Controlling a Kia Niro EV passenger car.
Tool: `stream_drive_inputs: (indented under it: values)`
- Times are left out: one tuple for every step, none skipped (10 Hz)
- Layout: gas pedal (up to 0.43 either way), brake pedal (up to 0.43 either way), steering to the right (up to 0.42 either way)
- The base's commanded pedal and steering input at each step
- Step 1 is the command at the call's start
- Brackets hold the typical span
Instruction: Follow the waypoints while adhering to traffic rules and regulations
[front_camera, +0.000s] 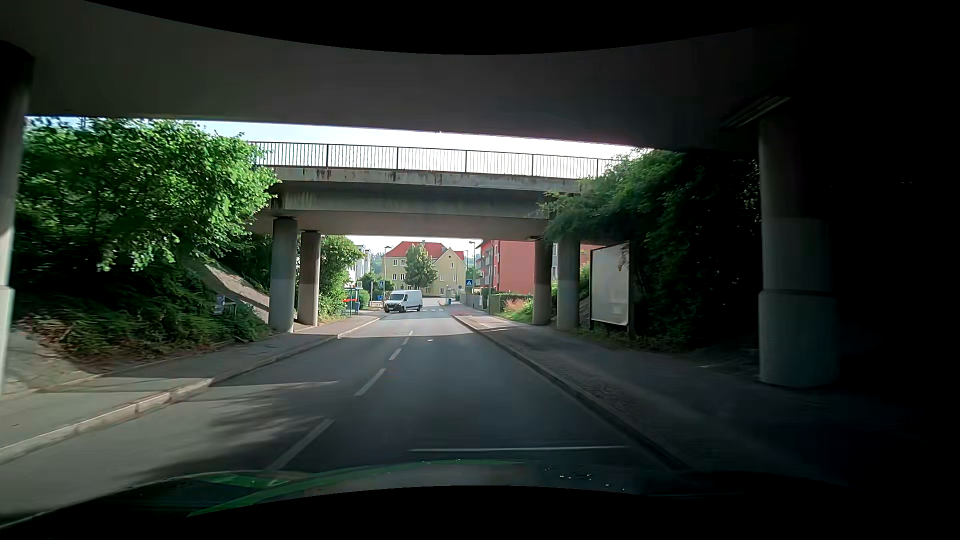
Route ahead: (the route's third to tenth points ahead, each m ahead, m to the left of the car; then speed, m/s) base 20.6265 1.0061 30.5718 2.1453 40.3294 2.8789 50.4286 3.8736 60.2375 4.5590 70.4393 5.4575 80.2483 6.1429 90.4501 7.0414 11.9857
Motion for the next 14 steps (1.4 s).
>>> stream_drive_inputs:
  values:
    - [0.059, 0.000, -0.038]
    - [0.059, 0.000, -0.037]
    - [0.059, 0.000, -0.037]
    - [0.059, 0.000, -0.036]
    - [0.059, 0.000, -0.034]
    - [0.059, 0.000, -0.029]
    - [0.059, 0.000, -0.023]
    - [0.059, 0.000, -0.020]
    - [0.059, 0.000, -0.019]
    - [0.059, 0.000, -0.015]
    - [0.059, 0.000, -0.014]
    - [0.059, 0.000, -0.013]
    - [0.059, 0.000, -0.013]
    - [0.059, 0.000, -0.012]
